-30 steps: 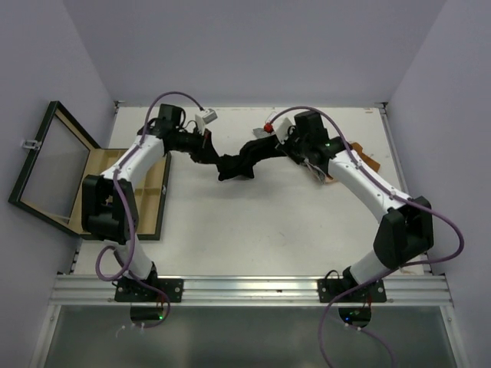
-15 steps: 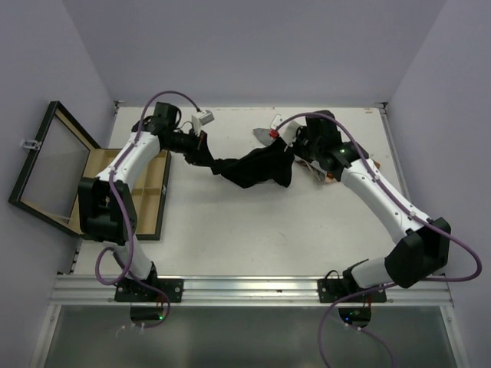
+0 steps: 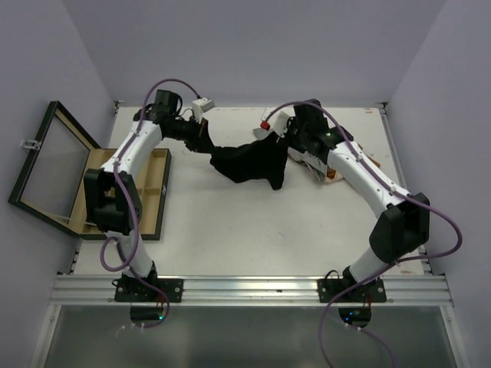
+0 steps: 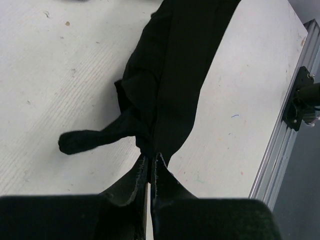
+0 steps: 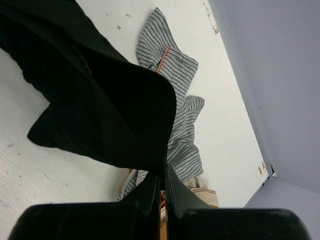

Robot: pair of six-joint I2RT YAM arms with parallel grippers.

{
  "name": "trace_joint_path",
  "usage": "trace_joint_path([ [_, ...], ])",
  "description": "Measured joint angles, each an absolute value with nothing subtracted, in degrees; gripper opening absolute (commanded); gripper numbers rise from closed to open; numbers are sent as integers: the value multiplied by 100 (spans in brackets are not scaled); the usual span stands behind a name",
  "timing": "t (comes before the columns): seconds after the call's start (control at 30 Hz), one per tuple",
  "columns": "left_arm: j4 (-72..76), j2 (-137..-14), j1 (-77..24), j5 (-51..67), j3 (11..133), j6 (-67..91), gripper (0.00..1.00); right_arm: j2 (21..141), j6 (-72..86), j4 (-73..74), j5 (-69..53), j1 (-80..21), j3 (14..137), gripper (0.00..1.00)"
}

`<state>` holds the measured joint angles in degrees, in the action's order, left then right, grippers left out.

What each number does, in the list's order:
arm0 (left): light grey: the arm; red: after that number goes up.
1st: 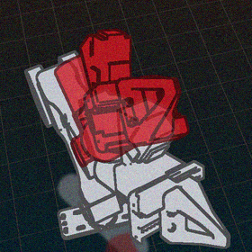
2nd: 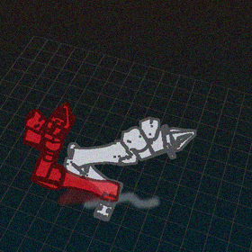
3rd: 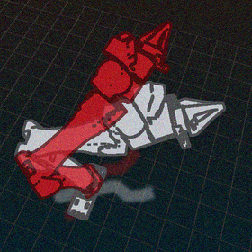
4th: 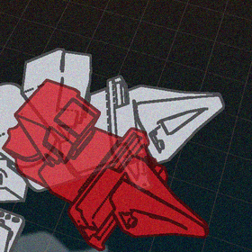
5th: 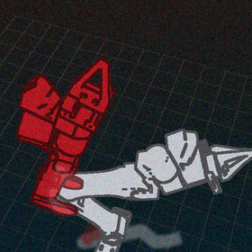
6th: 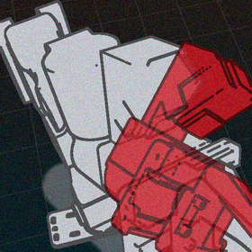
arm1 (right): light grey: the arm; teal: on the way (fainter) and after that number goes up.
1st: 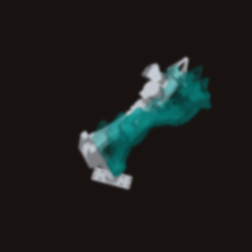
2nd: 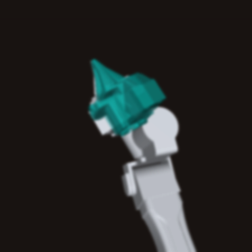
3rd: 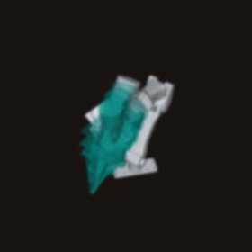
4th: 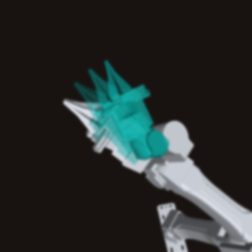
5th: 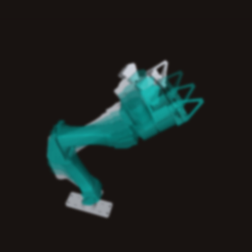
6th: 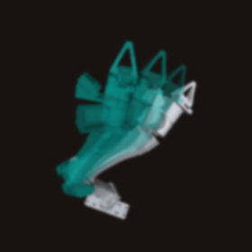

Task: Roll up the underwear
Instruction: Move the underwear to the center of the board

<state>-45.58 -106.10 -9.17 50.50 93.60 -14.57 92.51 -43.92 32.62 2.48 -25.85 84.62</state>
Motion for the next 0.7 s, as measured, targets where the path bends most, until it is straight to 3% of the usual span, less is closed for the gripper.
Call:
trace_joint_path([
  [0.17, -4729, -10486, -902, 5015, 9271, -1619, 0, 9011, -4388, 3531, 226, -2585, 8604, 0],
  [0.3, -4956, -9789, -904, 5142, 8412, -1916, 0, 8331, -4375, 4160, -21, -2591, 8455, 0],
  [0.57, -5922, -7944, -943, 5883, 6895, -2523, 0, 6123, -4163, 5896, -1487, -2893, 7841, 1],
  [0.7, -5837, -7461, -1028, 6143, 6713, -2165, 0, 5787, -4080, 6324, -1949, -2875, 7620, 0],
])
